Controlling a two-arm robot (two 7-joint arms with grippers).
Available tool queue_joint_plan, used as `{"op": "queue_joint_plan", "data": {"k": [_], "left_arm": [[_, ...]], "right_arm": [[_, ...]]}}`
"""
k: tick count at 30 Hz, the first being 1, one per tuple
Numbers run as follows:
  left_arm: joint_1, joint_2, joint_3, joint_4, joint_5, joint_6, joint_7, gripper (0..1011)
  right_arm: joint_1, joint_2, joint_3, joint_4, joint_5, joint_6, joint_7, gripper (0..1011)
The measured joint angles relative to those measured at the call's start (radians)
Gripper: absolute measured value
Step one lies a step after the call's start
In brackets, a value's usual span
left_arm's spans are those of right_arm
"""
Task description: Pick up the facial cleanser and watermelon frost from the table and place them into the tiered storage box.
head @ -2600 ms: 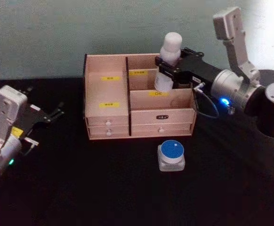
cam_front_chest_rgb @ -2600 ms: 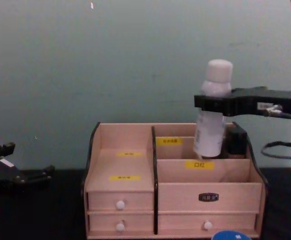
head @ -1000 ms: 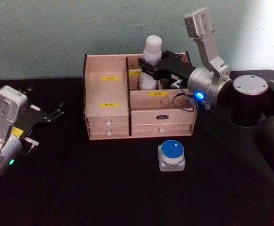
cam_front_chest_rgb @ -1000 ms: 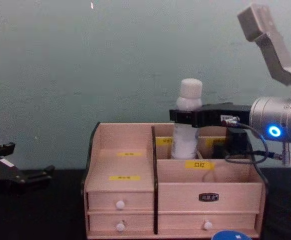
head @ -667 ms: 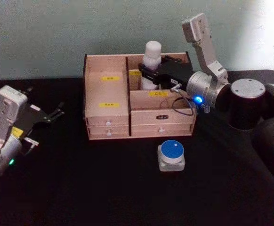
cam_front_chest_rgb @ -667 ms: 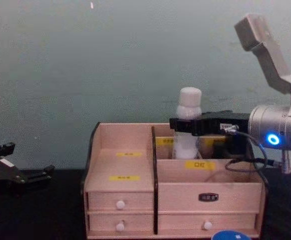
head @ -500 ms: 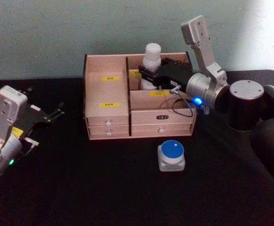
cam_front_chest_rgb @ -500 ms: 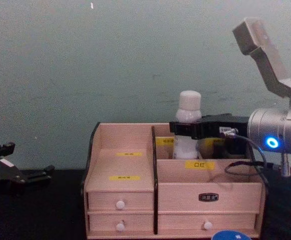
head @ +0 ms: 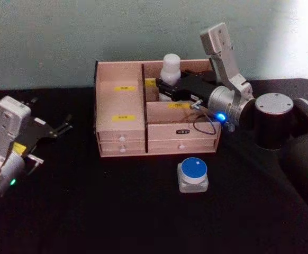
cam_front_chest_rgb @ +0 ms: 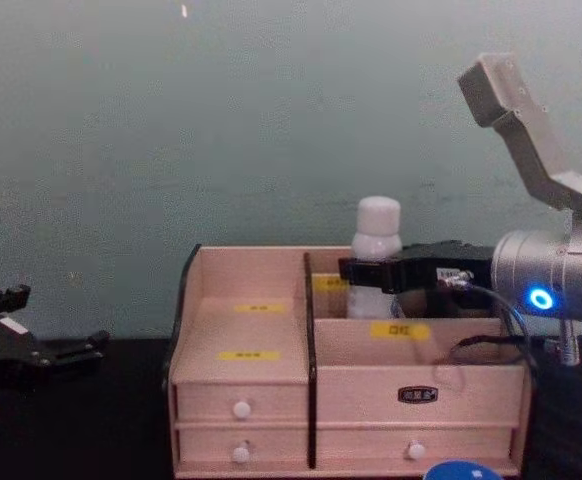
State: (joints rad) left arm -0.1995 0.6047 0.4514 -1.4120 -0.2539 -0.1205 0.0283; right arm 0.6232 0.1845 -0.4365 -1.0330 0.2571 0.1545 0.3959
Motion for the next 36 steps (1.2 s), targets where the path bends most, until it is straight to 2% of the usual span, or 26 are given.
{"op": "queue_joint_plan", "data": {"k": [15, 19, 22, 31, 36], "left_arm": [[0.0, 0.0, 0.0, 0.0, 0.0, 0.0, 0.0, 1001], [0.0, 0.0, 0.0, 0.0, 0.0, 0.0, 0.0, 1001], [0.0, 0.0, 0.0, 0.0, 0.0, 0.0, 0.0, 1001], [0.0, 0.0, 0.0, 0.0, 0.0, 0.0, 0.0, 1001], [0.0, 0.0, 0.0, 0.0, 0.0, 0.0, 0.0, 1001]], "right_arm": [[-0.001, -0.003, 0.0, 0.001, -0.015, 0.0, -0.007, 593], [-0.001, -0.003, 0.001, 0.001, -0.013, 0.0, -0.007, 654], [-0.001, -0.002, 0.001, 0.001, -0.013, 0.0, -0.007, 790], [-0.001, -0.002, 0.001, 0.001, -0.011, 0.001, -0.006, 1002], [-0.001, -0.002, 0.001, 0.0, -0.01, 0.001, -0.005, 1002]]}}
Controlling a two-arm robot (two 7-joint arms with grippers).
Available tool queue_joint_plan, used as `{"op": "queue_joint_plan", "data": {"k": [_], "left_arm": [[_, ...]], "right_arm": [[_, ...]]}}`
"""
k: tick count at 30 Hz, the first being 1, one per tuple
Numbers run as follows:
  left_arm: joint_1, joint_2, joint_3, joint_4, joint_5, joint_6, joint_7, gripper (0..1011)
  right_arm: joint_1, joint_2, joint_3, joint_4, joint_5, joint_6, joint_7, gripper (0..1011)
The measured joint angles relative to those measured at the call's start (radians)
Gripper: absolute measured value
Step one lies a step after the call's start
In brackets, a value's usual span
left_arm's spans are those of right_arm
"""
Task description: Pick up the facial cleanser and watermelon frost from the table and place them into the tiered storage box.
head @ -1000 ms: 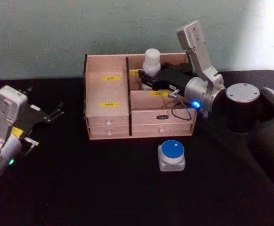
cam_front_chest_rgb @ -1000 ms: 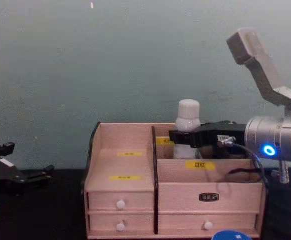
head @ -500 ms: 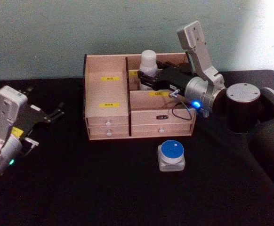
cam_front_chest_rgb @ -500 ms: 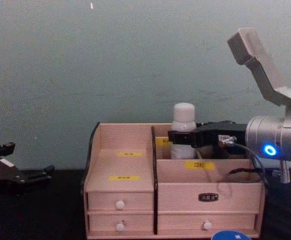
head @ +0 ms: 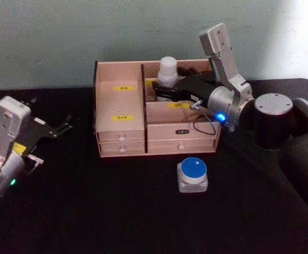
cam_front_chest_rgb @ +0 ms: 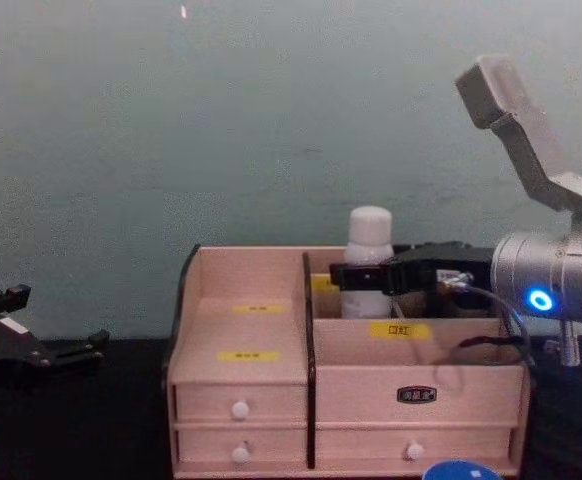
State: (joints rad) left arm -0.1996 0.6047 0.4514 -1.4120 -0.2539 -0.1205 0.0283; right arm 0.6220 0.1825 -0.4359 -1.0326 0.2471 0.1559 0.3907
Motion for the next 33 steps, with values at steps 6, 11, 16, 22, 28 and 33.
{"op": "queue_joint_plan", "data": {"k": [6, 11, 16, 22, 28, 33], "left_arm": [[0.0, 0.0, 0.0, 0.0, 0.0, 0.0, 0.0, 1001], [0.0, 0.0, 0.0, 0.0, 0.0, 0.0, 0.0, 1001], [0.0, 0.0, 0.0, 0.0, 0.0, 0.0, 0.0, 1001], [0.0, 0.0, 0.0, 0.0, 0.0, 0.0, 0.0, 1001], [0.0, 0.0, 0.0, 0.0, 0.0, 0.0, 0.0, 1001], [0.0, 0.0, 0.0, 0.0, 0.0, 0.0, 0.0, 1001]], "right_arm": [[-0.001, 0.0, 0.001, -0.002, 0.001, 0.001, 0.001, 1002], [-0.027, 0.014, 0.017, -0.054, 0.01, 0.001, 0.003, 1002], [-0.07, 0.042, 0.03, -0.137, 0.015, 0.017, -0.003, 1002], [-0.129, 0.085, 0.044, -0.237, 0.029, 0.036, 0.004, 1003], [-0.212, 0.151, 0.055, -0.349, 0.053, 0.057, 0.026, 1003], [-0.274, 0.204, 0.059, -0.416, 0.072, 0.066, 0.046, 1002]]}}
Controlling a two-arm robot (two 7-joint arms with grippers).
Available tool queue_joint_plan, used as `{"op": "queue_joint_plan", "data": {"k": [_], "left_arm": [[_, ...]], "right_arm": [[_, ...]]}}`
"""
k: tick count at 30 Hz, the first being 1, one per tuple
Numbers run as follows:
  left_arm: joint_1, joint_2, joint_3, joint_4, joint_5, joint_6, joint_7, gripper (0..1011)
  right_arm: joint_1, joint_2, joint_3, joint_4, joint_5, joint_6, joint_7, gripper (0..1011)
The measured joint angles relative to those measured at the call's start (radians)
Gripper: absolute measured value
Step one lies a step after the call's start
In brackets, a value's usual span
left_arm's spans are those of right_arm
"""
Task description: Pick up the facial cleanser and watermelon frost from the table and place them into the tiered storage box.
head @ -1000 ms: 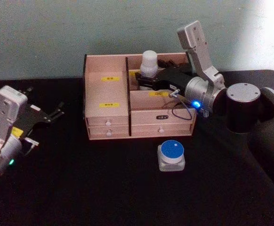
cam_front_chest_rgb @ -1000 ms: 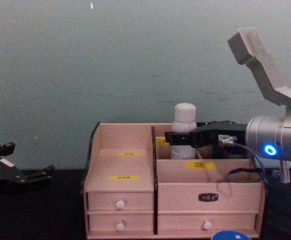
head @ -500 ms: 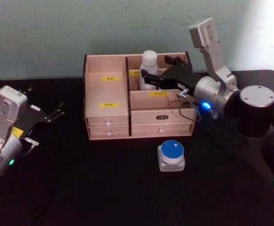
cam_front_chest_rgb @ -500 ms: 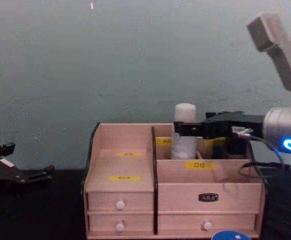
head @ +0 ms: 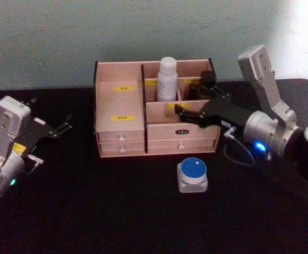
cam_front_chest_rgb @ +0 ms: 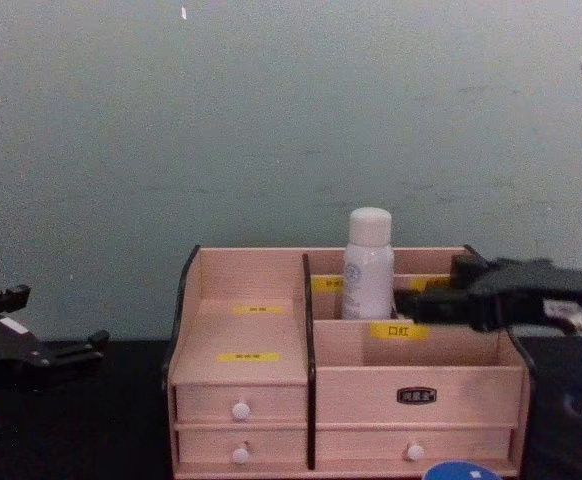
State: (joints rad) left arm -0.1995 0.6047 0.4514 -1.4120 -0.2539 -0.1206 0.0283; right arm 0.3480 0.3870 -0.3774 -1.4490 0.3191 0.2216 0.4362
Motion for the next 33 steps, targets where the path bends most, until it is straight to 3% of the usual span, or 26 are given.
{"op": "queue_joint_plan", "data": {"k": [6, 12, 24, 33], "left_arm": [[0.0, 0.0, 0.0, 0.0, 0.0, 0.0, 0.0, 1001], [0.0, 0.0, 0.0, 0.0, 0.0, 0.0, 0.0, 1001], [0.0, 0.0, 0.0, 0.0, 0.0, 0.0, 0.0, 1001], [0.0, 0.0, 0.0, 0.0, 0.0, 0.0, 0.0, 1001]], "right_arm": [[-0.075, 0.07, -0.009, -0.065, 0.017, 0.011, 0.025, 1002], [-0.109, 0.113, -0.024, -0.086, 0.02, 0.021, 0.037, 1002], [-0.121, 0.183, -0.065, -0.111, 0.018, 0.031, 0.088, 1002], [-0.114, 0.201, -0.088, -0.113, 0.006, 0.036, 0.099, 1002]]}}
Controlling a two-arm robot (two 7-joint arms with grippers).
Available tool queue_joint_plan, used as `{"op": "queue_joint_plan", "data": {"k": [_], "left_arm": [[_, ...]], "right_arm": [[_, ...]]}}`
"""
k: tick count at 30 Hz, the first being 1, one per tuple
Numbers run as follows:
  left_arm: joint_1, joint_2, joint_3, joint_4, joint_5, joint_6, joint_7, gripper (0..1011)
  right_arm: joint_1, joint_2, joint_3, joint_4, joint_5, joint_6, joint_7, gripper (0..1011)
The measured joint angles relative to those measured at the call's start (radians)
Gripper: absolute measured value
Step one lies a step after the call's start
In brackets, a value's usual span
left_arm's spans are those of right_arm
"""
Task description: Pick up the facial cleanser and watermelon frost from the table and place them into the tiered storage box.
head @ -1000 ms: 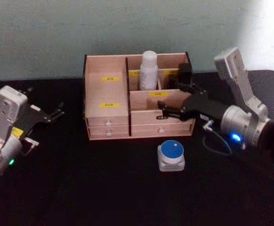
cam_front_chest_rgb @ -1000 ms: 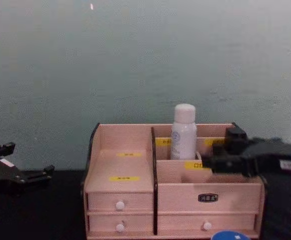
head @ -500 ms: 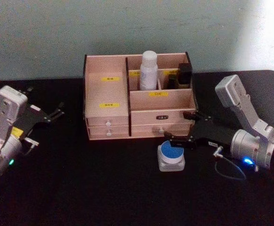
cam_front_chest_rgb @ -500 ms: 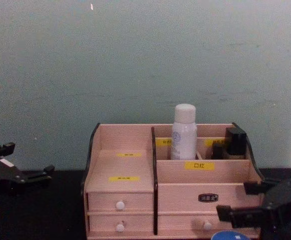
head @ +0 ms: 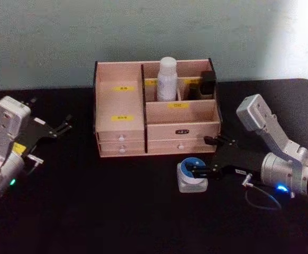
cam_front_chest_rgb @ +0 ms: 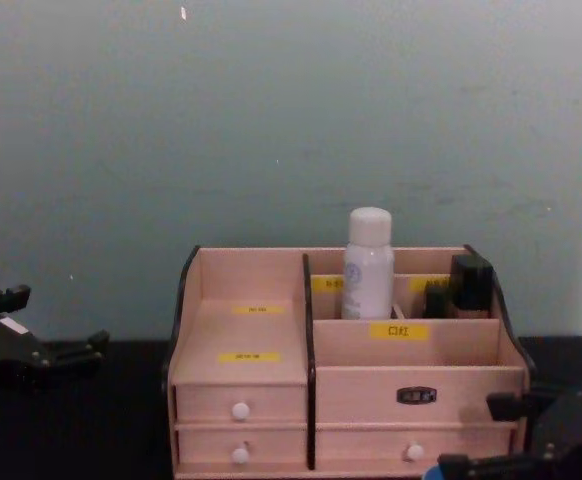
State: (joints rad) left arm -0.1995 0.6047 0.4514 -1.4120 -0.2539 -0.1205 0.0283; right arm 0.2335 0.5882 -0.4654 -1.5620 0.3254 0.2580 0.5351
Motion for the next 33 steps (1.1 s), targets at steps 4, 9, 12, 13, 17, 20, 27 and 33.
{"op": "queue_joint_plan", "data": {"k": [4, 9, 12, 13, 17, 20, 27, 33], "left_arm": [[0.0, 0.0, 0.0, 0.0, 0.0, 0.0, 0.0, 1001], [0.0, 0.0, 0.0, 0.0, 0.0, 0.0, 0.0, 1001], [0.0, 0.0, 0.0, 0.0, 0.0, 0.0, 0.0, 1001], [0.0, 0.0, 0.0, 0.0, 0.0, 0.0, 0.0, 1001], [0.0, 0.0, 0.0, 0.0, 0.0, 0.0, 0.0, 1001], [0.0, 0.0, 0.0, 0.0, 0.0, 0.0, 0.0, 1001], [0.0, 0.0, 0.0, 0.0, 0.0, 0.0, 0.0, 1001], [0.0, 0.0, 0.0, 0.0, 0.0, 0.0, 0.0, 1001]], "right_arm": [[0.004, 0.0, -0.006, 0.01, -0.001, 0.004, 0.0, 1002], [0.008, 0.0, -0.013, 0.019, -0.001, 0.008, 0.003, 1002], [0.009, 0.002, -0.015, 0.021, 0.002, 0.009, 0.008, 1002], [0.009, 0.003, -0.015, 0.021, 0.005, 0.009, 0.01, 1002], [0.009, 0.006, -0.016, 0.019, 0.013, 0.009, 0.016, 1002], [0.008, 0.008, -0.016, 0.016, 0.021, 0.007, 0.021, 1003], [0.007, 0.014, -0.021, 0.007, 0.037, 0.001, 0.026, 1002], [0.003, 0.02, -0.026, 0.002, 0.042, 0.001, 0.026, 1002]]}}
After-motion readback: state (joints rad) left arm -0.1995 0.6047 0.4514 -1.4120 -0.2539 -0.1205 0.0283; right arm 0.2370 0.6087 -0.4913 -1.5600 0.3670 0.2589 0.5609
